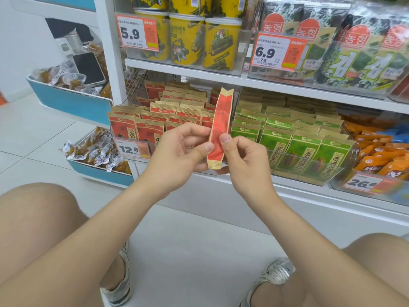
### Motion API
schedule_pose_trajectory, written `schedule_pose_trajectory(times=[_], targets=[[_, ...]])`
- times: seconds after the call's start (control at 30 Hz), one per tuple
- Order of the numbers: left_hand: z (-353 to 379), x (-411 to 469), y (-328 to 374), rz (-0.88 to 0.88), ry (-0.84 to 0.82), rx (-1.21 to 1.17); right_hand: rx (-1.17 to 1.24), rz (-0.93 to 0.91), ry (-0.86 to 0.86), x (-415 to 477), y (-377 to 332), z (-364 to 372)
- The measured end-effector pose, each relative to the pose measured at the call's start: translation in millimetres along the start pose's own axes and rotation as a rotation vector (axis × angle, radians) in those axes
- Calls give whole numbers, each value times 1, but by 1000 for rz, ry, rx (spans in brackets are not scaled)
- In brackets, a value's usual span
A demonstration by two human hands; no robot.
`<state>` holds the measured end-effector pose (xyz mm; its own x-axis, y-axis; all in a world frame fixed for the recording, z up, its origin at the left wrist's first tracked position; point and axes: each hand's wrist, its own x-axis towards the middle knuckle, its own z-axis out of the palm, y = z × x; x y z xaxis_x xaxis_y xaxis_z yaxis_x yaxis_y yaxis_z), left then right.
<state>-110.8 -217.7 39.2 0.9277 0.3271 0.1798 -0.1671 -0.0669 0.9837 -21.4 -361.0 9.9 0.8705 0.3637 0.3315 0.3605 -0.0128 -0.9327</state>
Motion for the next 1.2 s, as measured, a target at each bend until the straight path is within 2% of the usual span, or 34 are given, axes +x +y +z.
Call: schedule_pose_trajectory(times=[0.13,0.23,0.3,0.4,0.47,0.63,0.73,0.83,1.07,1.2], targets=[[0,1,0,14,13,-7,38,10,-1,-1,-4,-1],[-3,4,-2,66,64,40,109,9,-69,-3,-11,-4],[-4,6,-3,51,113,78,175,28,-166,-7,-16,-3],[-6,9,-4,-108,118,-91,179,91,-381,-14,-19,1],[-7,10,-3,-141,110,-144,130,144,-462,-18,-18,4],[-10,9,-5,-112,225,-117,32,251,-277,-11,-20,-2],[-7,7,-5,-88,228,-47,-59,271,-271,-7,-17,-3],[-7,7,-6,-108,239,-81,-65,315,-247,-7,-15,-3],[-9,9,-2,-169,219,-154,267,395,-178,-4,-7,-5],[-10,10,-2,-212,135,-263,254,349,-155,-3,-2,-6]])
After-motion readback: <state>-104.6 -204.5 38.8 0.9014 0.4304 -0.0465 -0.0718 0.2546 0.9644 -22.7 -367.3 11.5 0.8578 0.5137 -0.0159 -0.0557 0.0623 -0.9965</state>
